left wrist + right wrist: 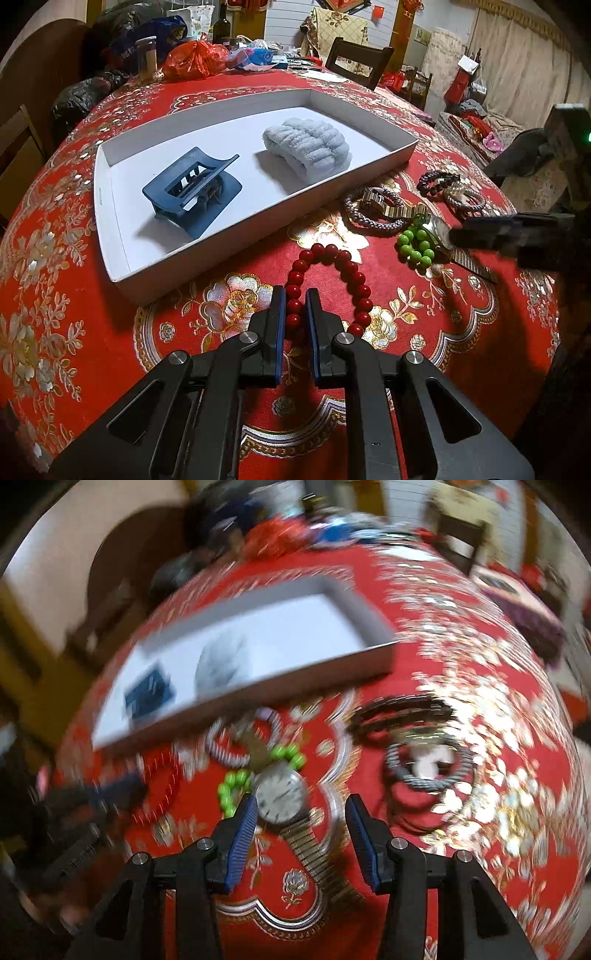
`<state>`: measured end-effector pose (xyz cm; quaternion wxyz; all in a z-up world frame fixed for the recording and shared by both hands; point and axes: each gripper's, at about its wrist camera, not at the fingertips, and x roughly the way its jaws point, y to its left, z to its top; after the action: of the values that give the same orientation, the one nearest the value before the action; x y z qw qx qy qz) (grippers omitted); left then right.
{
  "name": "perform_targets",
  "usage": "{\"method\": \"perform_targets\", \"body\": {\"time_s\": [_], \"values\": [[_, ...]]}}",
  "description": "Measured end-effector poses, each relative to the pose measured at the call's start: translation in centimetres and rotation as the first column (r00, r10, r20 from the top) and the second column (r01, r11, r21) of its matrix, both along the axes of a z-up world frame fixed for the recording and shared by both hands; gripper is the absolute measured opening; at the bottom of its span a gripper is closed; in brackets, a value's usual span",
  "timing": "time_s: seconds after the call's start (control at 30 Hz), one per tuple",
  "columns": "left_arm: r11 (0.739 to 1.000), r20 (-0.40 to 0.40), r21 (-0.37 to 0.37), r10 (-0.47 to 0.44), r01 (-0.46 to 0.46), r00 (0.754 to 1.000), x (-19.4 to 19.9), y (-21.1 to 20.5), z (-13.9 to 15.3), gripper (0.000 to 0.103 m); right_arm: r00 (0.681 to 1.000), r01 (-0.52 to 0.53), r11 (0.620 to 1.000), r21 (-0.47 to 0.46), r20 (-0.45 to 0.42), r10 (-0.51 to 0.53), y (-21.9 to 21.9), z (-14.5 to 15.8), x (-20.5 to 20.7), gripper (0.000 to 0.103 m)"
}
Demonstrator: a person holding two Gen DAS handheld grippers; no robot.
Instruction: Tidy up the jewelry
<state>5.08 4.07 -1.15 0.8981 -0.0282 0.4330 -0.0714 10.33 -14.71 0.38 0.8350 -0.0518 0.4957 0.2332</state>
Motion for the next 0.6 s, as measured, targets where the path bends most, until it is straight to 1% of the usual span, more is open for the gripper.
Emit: {"method": "perform_targets", "body": {"time_s": [0.03, 0.07, 0.13, 0.23, 0.27, 0.3, 0.33, 0.5, 0.57, 0.6], "values": [[1.0, 0.0, 0.0, 0.0, 0.0, 1.0, 0.0, 0.0, 0.0, 0.011, 0.999, -0.032, 0.999, -0.044, 0.022, 0.033, 0.6, -0.3, -0.2, 0.048], [1.0, 0.0, 0.001, 0.0, 0.0, 1.0, 0.0, 0.0, 0.0, 0.011, 0.998, -0.051, 0.997, -0.053, 0.026, 0.052, 0.8, -0.5, -0.2, 0.048], [1.0, 0.0, 0.002, 0.0, 0.0, 1.0, 0.0, 0.0, 0.0, 0.011, 0.996, -0.075, 0.995, -0.062, 0.038, 0.077, 1.1, -0.7, -0.2, 0.048], [1.0, 0.0, -0.004, 0.0, 0.0, 1.0, 0.0, 0.1, 0.0, 0.011, 0.993, -0.106, 0.993, -0.048, 0.043, 0.108, 1.2, -1.0, 0.2, 0.045], [1.0, 0.0, -0.006, 0.0, 0.0, 1.0, 0.0, 0.0, 0.0, 0.011, 0.993, -0.108, 0.993, -0.054, 0.05, 0.11, 1.2, -1.1, 0.3, 0.041], [1.0, -0.001, -0.008, 0.0, 0.0, 1.0, 0.0, 0.1, 0.0, 0.011, 0.992, -0.111, 0.992, -0.054, 0.054, 0.114, 1.4, -1.1, 0.4, 0.04], [1.0, -0.001, -0.009, 0.0, 0.0, 1.0, 0.0, 0.1, 0.0, 0.011, 0.992, -0.113, 0.993, -0.042, 0.053, 0.115, 1.2, -1.1, 0.5, 0.037], [1.0, -0.001, -0.014, -0.001, 0.001, 1.0, 0.0, 0.2, 0.0, 0.011, 0.991, -0.121, 0.992, -0.047, 0.058, 0.123, 2.0, -0.9, 0.0, 0.036], [0.999, -0.002, -0.034, -0.002, 0.002, 1.0, 0.0, 0.4, -0.1, 0.011, 0.993, -0.103, 0.994, -0.031, 0.061, 0.105, 1.8, -0.5, -0.5, 0.036], [0.999, -0.003, -0.051, -0.003, 0.002, 1.0, 0.0, 0.7, -0.1, 0.008, 0.993, -0.095, 0.995, -0.027, 0.07, 0.097, 1.8, -0.2, -0.9, 0.036]]}}
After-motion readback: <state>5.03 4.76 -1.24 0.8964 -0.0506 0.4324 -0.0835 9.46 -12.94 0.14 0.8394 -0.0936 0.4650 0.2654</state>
